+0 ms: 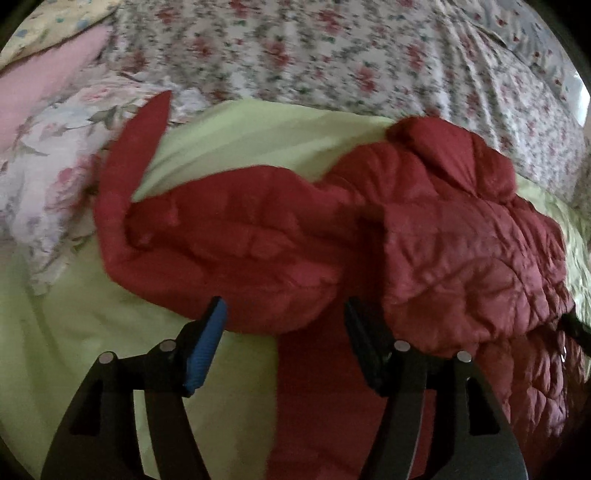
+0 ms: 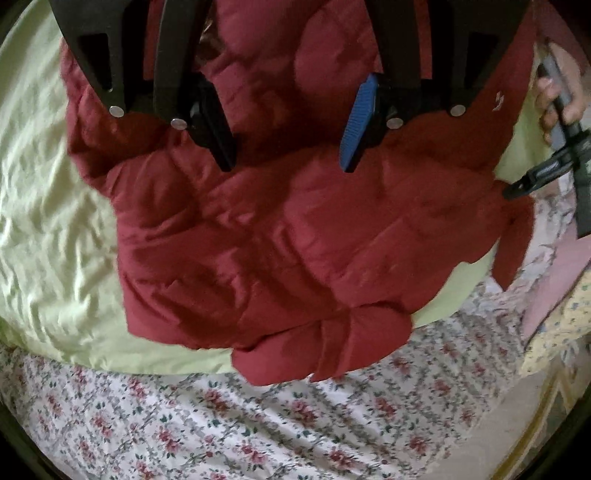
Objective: Fold large clothes
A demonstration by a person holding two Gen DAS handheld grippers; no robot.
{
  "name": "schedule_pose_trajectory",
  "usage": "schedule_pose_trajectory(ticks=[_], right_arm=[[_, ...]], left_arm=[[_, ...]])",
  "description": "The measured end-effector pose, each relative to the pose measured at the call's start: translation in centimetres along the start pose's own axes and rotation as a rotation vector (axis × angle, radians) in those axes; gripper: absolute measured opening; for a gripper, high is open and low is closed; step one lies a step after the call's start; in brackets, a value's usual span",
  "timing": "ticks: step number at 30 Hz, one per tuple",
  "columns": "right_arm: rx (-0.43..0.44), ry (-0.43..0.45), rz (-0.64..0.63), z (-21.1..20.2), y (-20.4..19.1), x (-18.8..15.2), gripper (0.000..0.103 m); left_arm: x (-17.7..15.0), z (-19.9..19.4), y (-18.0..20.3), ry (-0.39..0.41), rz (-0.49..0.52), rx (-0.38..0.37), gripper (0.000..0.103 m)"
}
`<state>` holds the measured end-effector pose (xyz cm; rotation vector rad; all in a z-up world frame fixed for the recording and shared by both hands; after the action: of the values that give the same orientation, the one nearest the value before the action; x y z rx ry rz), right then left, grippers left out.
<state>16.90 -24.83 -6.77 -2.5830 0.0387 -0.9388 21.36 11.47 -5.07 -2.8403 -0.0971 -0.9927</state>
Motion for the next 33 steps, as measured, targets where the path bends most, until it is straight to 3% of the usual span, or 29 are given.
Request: schedule_pose_trajectory(ticks=[4,8,13,16,18,19,20,21,22,27,33], right_arm=[[0.029,-0.026,-0.009,-0.4,-1.2,-1.4,0.061],[0.061,-0.041,-0.013,-0.9,-2.1,-2.0,0.061],[0.087,-0.042,-0.038,-1.7,-3.5,-2.3,0.062],[0.094,-0.043,-0.044,-2.1,-3.9,-2.5,0.062],[0.087,-0.046,-0.051,-2.3,-4.0,-2.5,0.063],[0.082,-0.047,-0.055,-2.4,-4.0,-2.6,0.063],[0.080,-0.048,-0.057,-2.5,-4.0,-2.7,0.063],[0.079,-0.050,-0.057,-2.6,-4.0,-2.8,0.063],[0.078,-0.051,-0.055,-2.7,-3.9,-2.9,0.063],[0.069,-0.048,-0.048,-3.0,-3.5,-2.9,0.063],[0.087,-0.042,-0.029,-3.1,-3.4,-2.9,0.063]], left_arm=[[1.6,-0.2,-2.6,0.024,-0.028,0.074,0.071],[4.1,0.8,-5.5,0.037,-0.060,0.219,0.080],[7.9,4.3,-8.4,0.015,-0.106,0.319,0.081],[9.4,6.8,-9.6,0.015,-0.076,0.438,0.081],[10.0,8.6,-10.5,-0.012,-0.062,0.476,0.081],[10.1,9.4,-10.9,-0.030,-0.067,0.473,0.080],[10.1,10.1,-11.4,-0.047,-0.077,0.461,0.065],[10.1,10.7,-11.8,-0.066,-0.092,0.437,0.030],[10.0,11.0,-12.1,-0.085,-0.106,0.420,0.020],[8.8,8.3,-11.9,-0.046,-0.176,0.293,0.012],[7.1,2.9,-8.9,0.042,-0.200,0.123,0.012]])
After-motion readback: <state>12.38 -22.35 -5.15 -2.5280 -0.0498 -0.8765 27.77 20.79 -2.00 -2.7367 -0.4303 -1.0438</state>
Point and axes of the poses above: each gripper's, at about its wrist camera, not at the fingertips, and z roughly the way its jaws point, y to its right, x to its top, the point moved 5 cm from there along z, roughly the way its jaws point, and after that the axes turned 8 degrees about x, right-handed, at the moved point
